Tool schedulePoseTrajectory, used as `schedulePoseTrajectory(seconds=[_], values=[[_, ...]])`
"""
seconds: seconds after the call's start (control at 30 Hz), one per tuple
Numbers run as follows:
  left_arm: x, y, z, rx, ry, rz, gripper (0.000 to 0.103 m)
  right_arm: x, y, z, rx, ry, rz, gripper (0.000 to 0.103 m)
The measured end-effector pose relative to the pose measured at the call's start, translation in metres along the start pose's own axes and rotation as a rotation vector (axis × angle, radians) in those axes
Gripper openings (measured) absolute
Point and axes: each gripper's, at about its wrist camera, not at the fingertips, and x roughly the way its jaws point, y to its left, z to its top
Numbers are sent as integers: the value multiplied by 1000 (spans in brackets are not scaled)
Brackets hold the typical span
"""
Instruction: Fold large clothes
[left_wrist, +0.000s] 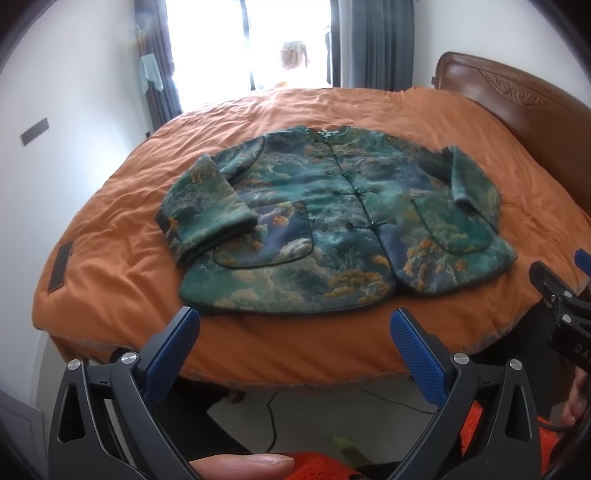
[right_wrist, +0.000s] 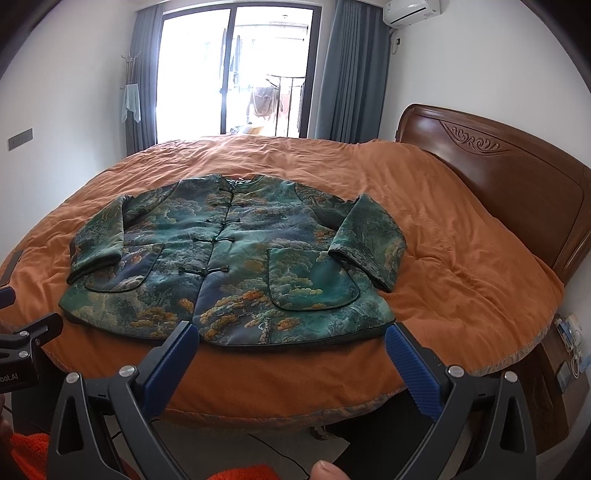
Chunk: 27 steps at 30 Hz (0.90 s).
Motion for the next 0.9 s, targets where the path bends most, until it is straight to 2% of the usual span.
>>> schedulePoseTrajectory(seconds=[0.2,0.9], values=[[1,-1,0,4,14,3,103,7,-1,-1,-3,49,-10,103],[7,-1,0,4,23,-1,103,18,-3,-5,6,111,-13,103]])
